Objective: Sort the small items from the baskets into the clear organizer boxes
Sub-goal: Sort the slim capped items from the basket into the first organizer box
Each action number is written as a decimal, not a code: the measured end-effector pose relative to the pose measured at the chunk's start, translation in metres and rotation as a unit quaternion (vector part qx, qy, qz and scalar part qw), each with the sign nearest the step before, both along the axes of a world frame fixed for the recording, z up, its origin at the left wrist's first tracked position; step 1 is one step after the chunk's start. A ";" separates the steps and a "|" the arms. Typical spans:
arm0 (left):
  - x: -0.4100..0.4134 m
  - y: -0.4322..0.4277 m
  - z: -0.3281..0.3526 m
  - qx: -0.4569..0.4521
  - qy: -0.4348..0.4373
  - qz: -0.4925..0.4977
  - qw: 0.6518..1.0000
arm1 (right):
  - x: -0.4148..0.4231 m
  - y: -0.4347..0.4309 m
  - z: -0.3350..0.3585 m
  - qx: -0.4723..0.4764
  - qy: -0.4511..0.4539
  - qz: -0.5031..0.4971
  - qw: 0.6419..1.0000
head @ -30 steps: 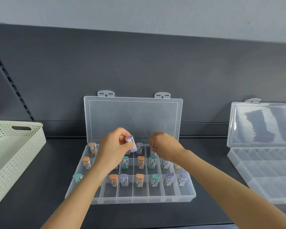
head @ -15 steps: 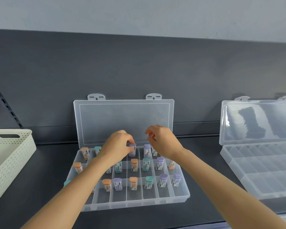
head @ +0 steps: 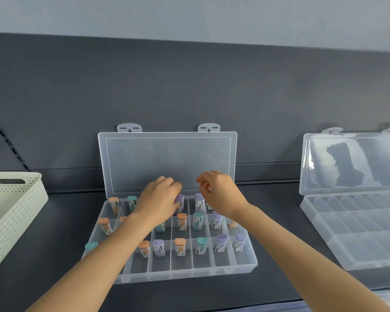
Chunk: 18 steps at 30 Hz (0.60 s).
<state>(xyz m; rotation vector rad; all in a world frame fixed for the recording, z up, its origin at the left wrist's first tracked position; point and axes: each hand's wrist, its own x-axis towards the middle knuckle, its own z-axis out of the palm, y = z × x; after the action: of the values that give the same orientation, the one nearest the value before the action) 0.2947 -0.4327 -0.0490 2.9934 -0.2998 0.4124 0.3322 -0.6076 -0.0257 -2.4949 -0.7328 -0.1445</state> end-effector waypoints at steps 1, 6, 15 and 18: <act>-0.001 0.000 0.001 0.000 0.004 0.001 1.000 | 0.000 0.000 0.000 -0.002 0.002 0.001 1.000; -0.006 -0.001 0.006 -0.001 0.037 0.013 0.999 | -0.001 -0.002 0.000 -0.009 0.011 0.003 1.000; -0.034 0.015 0.031 -0.018 0.082 0.074 0.994 | -0.013 -0.006 0.013 -0.108 0.003 0.047 0.993; -0.051 0.026 0.036 -0.032 0.079 0.097 0.992 | -0.020 0.001 0.016 -0.087 0.015 0.076 0.993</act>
<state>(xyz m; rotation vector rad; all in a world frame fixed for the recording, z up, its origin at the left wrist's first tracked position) 0.2438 -0.4062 -0.0128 2.9795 0.0182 0.1947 0.3120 -0.6071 -0.0096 -2.5856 -0.9548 0.0137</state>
